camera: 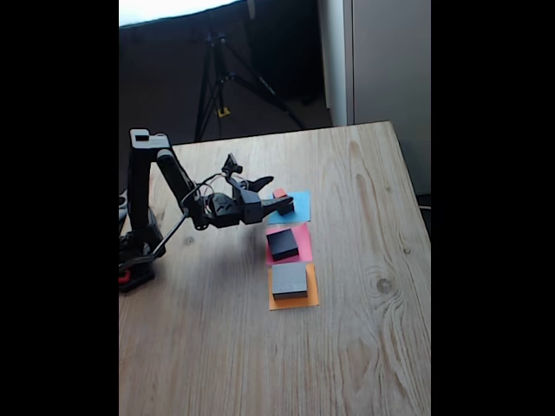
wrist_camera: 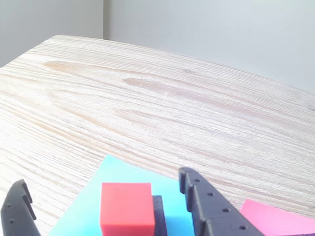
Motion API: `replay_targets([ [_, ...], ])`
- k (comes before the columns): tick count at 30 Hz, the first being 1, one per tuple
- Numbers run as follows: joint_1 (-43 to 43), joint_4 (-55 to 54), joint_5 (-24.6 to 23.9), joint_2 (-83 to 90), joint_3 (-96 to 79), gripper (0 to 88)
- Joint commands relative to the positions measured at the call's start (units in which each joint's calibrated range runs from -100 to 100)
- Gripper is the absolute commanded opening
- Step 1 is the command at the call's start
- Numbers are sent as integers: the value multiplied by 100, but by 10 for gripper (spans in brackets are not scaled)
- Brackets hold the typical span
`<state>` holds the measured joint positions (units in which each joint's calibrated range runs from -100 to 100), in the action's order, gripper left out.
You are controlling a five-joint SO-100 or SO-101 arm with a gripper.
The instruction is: Tower of hanoi
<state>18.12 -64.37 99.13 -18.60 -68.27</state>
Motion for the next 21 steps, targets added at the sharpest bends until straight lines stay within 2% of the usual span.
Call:
replay_targets([
  [1,156,-172,87,-40,127,354],
  [21,290,-277,87,-260,73,342],
])
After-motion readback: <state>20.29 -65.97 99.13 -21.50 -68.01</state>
